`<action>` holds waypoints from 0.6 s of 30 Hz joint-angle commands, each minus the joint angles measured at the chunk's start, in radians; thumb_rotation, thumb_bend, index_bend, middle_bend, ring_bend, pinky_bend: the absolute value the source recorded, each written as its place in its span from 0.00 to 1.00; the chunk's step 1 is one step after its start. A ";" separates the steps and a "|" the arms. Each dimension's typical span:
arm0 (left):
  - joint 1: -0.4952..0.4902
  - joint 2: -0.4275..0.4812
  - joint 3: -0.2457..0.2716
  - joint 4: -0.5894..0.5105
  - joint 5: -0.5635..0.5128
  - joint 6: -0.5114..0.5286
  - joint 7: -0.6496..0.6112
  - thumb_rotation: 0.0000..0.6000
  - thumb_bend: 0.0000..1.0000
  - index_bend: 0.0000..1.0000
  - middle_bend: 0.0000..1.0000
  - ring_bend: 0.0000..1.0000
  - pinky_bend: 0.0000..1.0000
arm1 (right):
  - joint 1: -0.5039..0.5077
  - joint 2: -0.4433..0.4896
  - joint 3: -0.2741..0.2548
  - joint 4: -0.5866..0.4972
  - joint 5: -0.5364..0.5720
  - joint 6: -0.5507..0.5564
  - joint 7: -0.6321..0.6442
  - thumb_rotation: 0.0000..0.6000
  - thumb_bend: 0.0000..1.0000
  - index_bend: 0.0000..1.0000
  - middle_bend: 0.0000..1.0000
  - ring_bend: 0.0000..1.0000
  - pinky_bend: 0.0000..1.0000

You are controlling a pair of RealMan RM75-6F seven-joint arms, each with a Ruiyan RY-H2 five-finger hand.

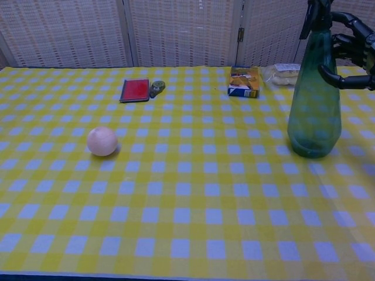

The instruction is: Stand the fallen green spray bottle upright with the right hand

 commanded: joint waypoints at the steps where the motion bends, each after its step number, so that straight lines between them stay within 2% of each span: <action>1: 0.000 0.000 0.000 -0.001 0.001 0.001 0.000 0.54 0.26 0.00 0.05 0.05 0.02 | -0.021 0.016 -0.009 -0.023 -0.004 0.016 0.001 1.00 0.46 0.09 0.31 0.36 0.20; 8: 0.001 -0.001 -0.001 0.001 0.002 0.005 -0.002 0.54 0.26 0.00 0.05 0.05 0.03 | -0.080 0.071 -0.034 -0.088 -0.022 0.078 -0.014 1.00 0.46 0.09 0.30 0.36 0.20; 14: -0.001 -0.003 0.000 -0.001 0.005 0.004 0.009 0.54 0.26 0.00 0.05 0.05 0.03 | -0.112 0.130 -0.040 -0.155 -0.022 0.086 -0.033 1.00 0.46 0.08 0.29 0.34 0.17; 18: 0.000 -0.005 0.000 -0.006 0.007 0.009 0.022 0.53 0.26 0.00 0.05 0.05 0.03 | -0.119 0.158 -0.041 -0.193 -0.023 0.075 -0.044 1.00 0.47 0.04 0.22 0.24 0.10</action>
